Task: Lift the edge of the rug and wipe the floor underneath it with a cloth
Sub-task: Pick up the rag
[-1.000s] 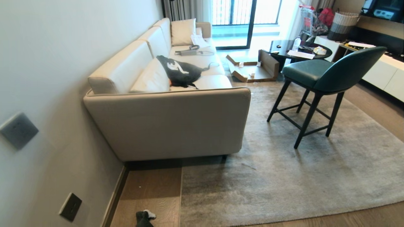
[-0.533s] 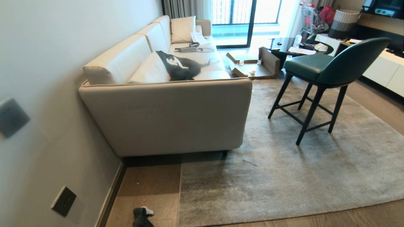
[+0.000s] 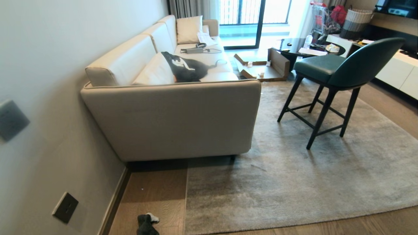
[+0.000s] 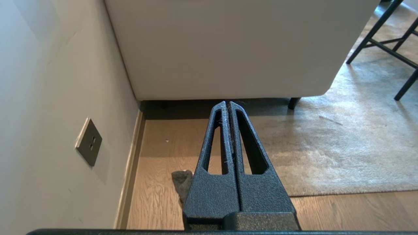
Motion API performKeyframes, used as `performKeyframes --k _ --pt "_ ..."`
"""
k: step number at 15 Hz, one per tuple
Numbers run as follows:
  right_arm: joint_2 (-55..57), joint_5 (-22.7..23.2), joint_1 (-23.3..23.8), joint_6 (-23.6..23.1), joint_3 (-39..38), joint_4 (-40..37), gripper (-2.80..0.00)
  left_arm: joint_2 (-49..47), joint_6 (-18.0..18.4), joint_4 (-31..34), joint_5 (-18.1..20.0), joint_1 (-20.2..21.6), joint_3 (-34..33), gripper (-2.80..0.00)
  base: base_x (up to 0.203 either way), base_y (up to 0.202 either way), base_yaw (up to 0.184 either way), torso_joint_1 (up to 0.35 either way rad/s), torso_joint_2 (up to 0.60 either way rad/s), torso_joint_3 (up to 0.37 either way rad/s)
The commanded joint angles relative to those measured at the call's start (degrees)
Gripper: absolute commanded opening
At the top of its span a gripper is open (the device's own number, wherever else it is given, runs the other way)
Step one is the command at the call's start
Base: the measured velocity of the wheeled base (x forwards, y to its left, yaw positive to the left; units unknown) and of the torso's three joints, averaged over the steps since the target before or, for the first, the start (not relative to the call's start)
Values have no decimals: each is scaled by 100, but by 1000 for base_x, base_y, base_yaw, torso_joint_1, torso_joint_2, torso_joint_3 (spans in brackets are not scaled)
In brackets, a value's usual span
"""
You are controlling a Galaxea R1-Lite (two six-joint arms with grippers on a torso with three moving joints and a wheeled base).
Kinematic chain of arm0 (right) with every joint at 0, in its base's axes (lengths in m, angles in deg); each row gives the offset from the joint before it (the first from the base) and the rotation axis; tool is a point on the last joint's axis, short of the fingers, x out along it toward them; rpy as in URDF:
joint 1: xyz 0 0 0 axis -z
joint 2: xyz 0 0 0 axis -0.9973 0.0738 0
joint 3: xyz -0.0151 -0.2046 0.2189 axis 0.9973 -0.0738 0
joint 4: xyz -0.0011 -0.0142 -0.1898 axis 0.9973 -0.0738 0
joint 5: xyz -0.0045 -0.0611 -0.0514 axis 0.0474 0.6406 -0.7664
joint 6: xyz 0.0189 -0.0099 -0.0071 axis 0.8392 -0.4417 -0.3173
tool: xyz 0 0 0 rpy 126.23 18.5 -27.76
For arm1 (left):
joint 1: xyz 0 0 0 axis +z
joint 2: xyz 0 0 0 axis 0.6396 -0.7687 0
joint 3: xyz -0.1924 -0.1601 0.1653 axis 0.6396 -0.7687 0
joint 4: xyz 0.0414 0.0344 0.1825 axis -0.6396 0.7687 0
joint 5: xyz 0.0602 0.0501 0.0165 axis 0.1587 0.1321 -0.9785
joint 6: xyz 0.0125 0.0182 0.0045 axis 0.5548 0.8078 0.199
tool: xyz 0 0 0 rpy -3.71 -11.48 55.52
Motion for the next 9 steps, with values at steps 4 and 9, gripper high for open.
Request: performKeyframes --k 4,9 --pt "1 3 -1 -2 -1 12 -280 0 -5 -10 2 0 0 -280 0 0 0 10 57 66" --pt "1 3 -1 -2 -1 12 -280 0 3 -2 -68 0 0 -280 0 0 0 1 2 -34"
